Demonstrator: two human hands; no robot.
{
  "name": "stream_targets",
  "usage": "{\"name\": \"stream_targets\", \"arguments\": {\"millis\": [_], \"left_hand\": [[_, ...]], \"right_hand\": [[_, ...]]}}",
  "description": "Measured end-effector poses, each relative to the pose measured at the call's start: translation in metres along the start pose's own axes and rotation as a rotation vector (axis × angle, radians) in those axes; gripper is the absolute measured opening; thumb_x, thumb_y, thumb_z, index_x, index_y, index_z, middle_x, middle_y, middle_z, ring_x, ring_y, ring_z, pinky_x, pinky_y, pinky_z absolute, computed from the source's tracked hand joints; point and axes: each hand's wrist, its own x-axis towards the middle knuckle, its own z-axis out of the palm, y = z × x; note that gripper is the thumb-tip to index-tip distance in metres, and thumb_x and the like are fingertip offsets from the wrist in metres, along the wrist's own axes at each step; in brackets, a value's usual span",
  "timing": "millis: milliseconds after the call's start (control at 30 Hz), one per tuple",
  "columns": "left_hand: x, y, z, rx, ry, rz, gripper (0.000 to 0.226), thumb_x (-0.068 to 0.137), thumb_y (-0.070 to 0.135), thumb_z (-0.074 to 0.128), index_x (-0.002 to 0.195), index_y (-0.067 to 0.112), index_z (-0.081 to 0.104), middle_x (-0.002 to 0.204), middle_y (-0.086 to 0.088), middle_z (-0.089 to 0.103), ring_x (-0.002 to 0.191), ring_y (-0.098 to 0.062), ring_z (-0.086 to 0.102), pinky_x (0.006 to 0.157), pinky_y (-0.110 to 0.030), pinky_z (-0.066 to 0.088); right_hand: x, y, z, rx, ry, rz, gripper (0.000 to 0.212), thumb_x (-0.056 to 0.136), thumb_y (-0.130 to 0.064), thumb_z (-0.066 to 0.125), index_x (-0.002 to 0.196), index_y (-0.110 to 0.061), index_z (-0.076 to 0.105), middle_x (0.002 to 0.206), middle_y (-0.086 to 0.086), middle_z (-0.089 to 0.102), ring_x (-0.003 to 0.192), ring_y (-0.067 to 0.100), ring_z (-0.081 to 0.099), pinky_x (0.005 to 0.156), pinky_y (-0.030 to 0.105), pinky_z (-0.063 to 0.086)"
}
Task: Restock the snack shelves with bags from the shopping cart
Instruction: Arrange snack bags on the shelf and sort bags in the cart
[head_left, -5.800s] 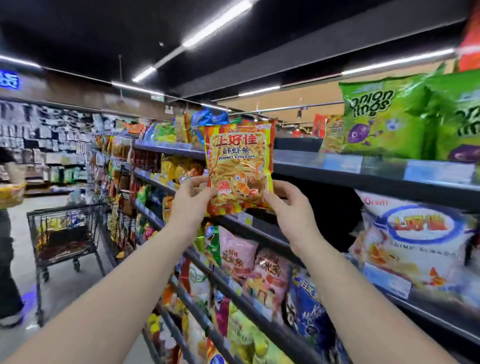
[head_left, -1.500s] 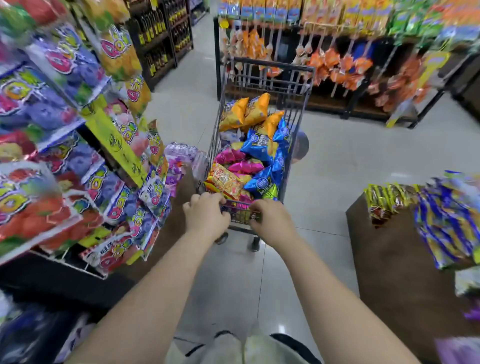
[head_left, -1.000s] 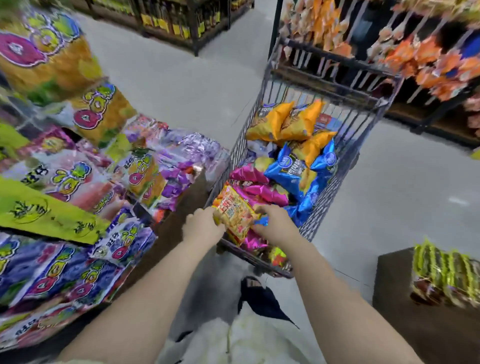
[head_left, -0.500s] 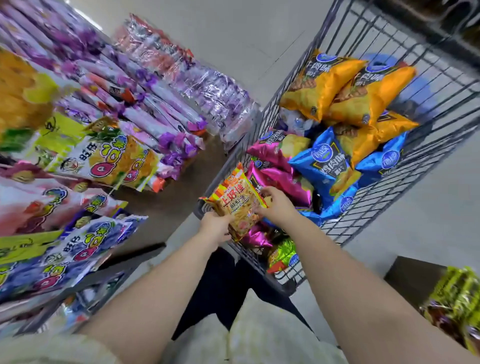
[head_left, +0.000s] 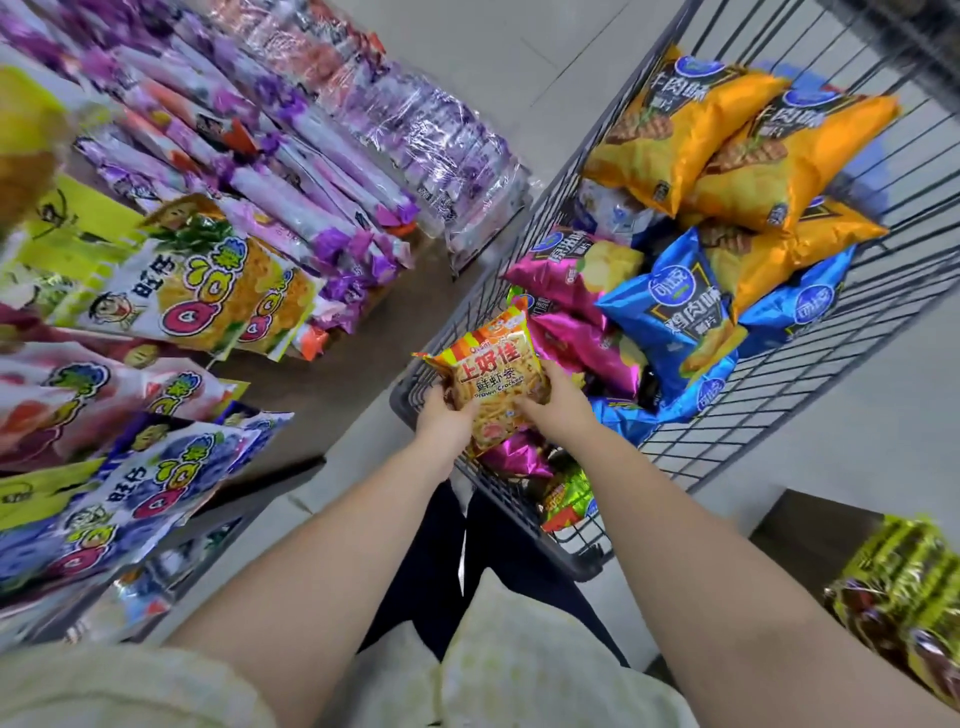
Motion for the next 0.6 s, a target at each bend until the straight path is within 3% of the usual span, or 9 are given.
{"name": "stream_targets", "arguments": {"millis": [100,200,400,500,600], "left_hand": [[-0.013,0.005,-0.008,-0.048,-0.022,0.124,0.052,0.095,0.027,0.063,0.143,0.022,0.044,0.128,0.003,0.059,0.112,-0.017,0.059,0.099,-0.047,0.051],[-0.028,0.013,-0.021,-0.08,-0.062,0.257,0.051,0.093,0.031,0.066,0.14,0.022,0.049,0.127,0.002,0.062,0.11,-0.015,0.062,0.096,-0.044,0.053],[-0.059,0.049,-0.057,-0.159,-0.291,0.446,0.048,0.086,0.021,0.075,0.13,0.025,0.057,0.12,-0.003,0.065,0.108,-0.02,0.066,0.096,-0.045,0.054],[-0.073,0.067,-0.079,-0.098,-0.412,0.477,0.062,0.078,0.019,0.081,0.133,0.03,0.054,0.121,-0.006,0.061,0.108,-0.025,0.066,0.095,-0.049,0.053],[-0.09,0.077,-0.094,-0.105,-0.46,0.523,0.06,0.074,0.018,0.083,0.125,0.037,0.056,0.123,-0.006,0.061,0.106,-0.023,0.067,0.093,-0.05,0.054]], "right_hand": [[-0.019,-0.008,-0.008,0.13,0.068,-0.003,0.072,0.085,-0.03,0.073,0.144,-0.021,0.034,0.13,0.0,0.052,0.115,0.02,0.055,0.098,0.041,0.049],[-0.043,-0.02,-0.015,0.27,0.145,-0.012,0.072,0.08,-0.032,0.078,0.14,-0.024,0.038,0.12,-0.006,0.052,0.107,0.015,0.055,0.093,0.038,0.052],[-0.093,-0.047,-0.027,0.577,0.261,-0.086,0.059,0.075,-0.03,0.082,0.124,-0.033,0.049,0.111,-0.01,0.061,0.106,0.016,0.061,0.088,0.038,0.056],[-0.116,-0.061,-0.028,0.671,0.291,-0.145,0.057,0.066,-0.04,0.085,0.115,-0.04,0.056,0.114,-0.004,0.066,0.106,0.018,0.065,0.087,0.044,0.057],[-0.139,-0.073,-0.029,0.702,0.28,-0.22,0.05,0.079,-0.024,0.08,0.123,-0.026,0.056,0.104,-0.002,0.069,0.095,0.015,0.068,0.084,0.036,0.057]]}}
